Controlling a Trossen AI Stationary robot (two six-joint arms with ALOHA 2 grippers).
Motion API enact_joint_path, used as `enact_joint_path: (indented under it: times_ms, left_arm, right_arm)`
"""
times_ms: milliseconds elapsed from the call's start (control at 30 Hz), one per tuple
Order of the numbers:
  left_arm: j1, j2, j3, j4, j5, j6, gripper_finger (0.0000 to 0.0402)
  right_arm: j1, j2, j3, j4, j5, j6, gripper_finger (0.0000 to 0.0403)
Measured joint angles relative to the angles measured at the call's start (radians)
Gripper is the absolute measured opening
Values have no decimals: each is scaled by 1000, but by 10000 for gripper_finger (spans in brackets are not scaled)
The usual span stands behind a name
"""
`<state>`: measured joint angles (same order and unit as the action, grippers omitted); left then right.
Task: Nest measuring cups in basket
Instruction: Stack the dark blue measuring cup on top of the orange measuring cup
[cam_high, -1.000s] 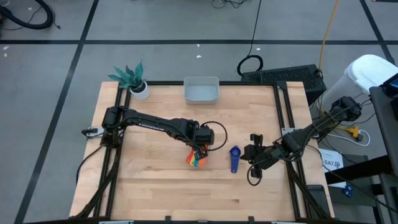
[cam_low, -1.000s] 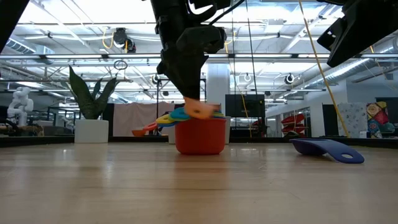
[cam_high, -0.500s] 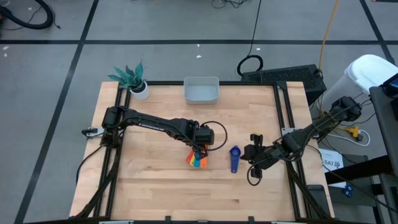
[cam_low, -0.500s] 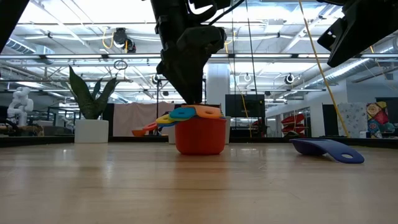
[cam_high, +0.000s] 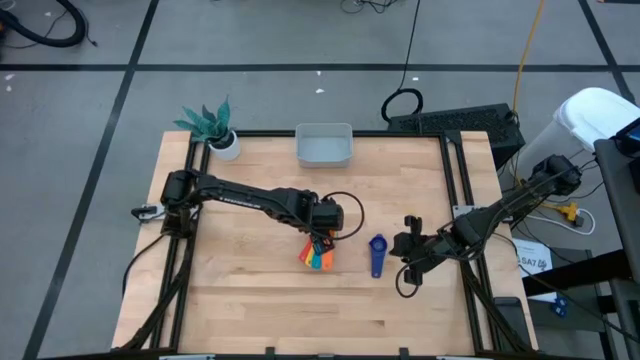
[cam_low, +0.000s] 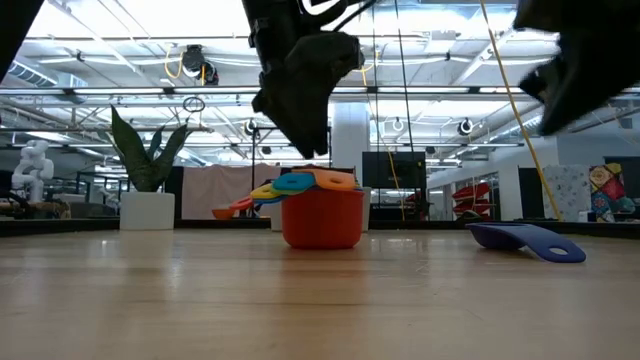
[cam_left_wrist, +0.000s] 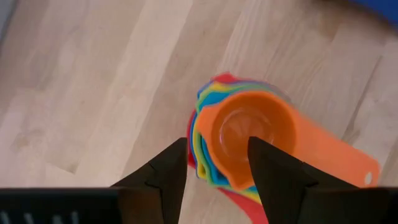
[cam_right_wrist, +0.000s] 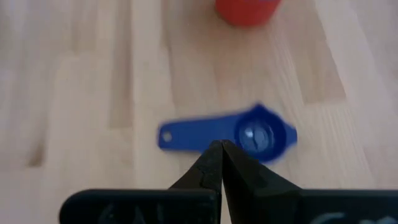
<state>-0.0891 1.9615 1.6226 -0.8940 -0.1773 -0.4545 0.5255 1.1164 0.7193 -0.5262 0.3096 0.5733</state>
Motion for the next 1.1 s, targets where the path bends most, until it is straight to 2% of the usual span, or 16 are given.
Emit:
enact_joint_path:
  times_ms: [300, 533, 700, 900, 1000, 1100]
  left_arm:
    - [0, -92, 0, 34, -29, 5, 173]
    - [-18, -167, 0, 23, -64, -1, 173]
    - [-46, -231, 0, 21, -97, 15, 173]
    - [-118, -284, 1, 22, -216, 23, 173]
    - [-160, -292, 1, 24, -282, 23, 173]
    - [-197, -292, 1, 26, -338, 8, 173]
  right_arm:
    - [0, 0, -163, 65, 0, 126, 0]
    - [-48, 0, -205, 186, 0, 176, 5]
    - [-83, 0, -206, 193, 30, 149, 71]
    - [-143, 0, -206, 204, 29, 162, 165]
    - [-172, 0, -206, 199, 27, 186, 190]
    - [-197, 0, -206, 199, 25, 195, 198]
